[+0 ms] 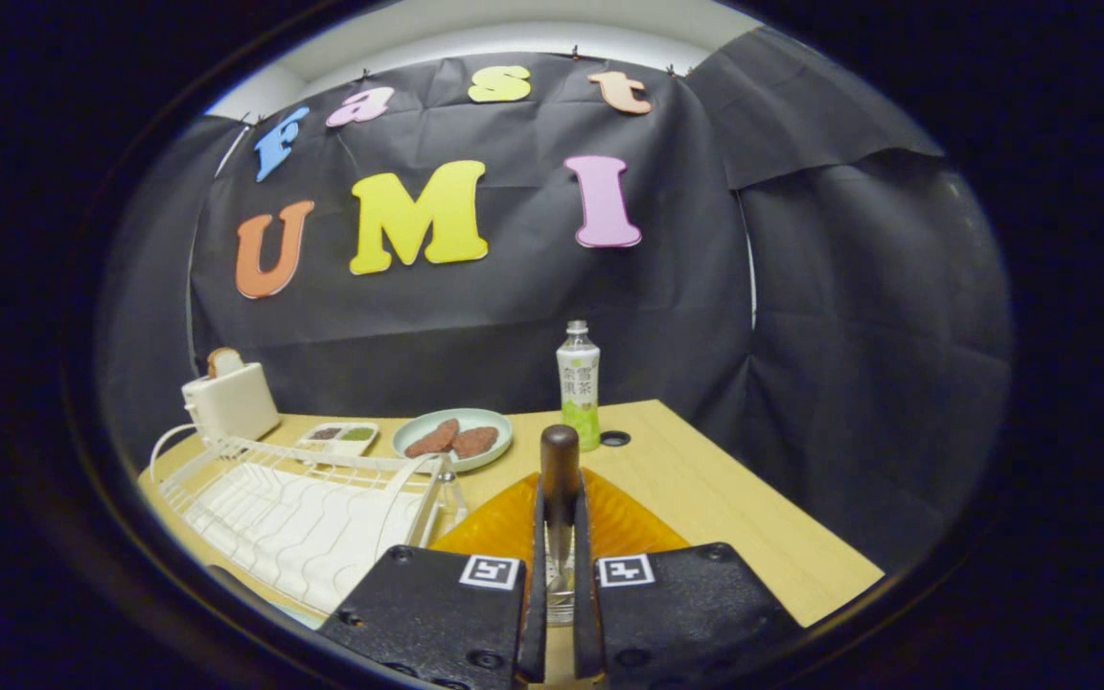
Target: Take the plate from the dish rack, then take the spoon from the basket and place it into the plate.
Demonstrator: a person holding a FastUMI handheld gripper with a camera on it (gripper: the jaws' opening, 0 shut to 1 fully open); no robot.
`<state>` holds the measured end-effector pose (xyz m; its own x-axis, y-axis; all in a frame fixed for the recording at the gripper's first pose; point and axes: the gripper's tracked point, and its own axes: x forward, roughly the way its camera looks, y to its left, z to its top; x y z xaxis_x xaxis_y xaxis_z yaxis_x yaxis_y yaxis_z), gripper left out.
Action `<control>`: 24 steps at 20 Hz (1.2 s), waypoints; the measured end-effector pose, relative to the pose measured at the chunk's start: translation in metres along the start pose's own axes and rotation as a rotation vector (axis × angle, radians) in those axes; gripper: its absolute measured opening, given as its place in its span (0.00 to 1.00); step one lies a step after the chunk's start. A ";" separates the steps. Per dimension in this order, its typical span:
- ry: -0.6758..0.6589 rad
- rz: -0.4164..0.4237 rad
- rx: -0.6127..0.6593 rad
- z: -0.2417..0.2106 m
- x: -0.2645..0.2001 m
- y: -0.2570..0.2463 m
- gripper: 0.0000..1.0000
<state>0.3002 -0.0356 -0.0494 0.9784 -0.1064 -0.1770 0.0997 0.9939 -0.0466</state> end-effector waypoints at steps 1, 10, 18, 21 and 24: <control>-0.014 0.000 -0.007 0.006 -0.005 0.003 0.16; -0.161 0.017 -0.009 0.079 -0.083 0.011 0.16; -0.135 0.129 -0.027 0.047 -0.156 0.068 0.16; -0.089 0.172 -0.043 0.014 -0.172 0.102 0.16; -0.057 0.217 -0.064 -0.019 -0.183 0.135 0.17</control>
<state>0.1310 0.1178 -0.0418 0.9844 0.1135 -0.1342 -0.1244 0.9893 -0.0760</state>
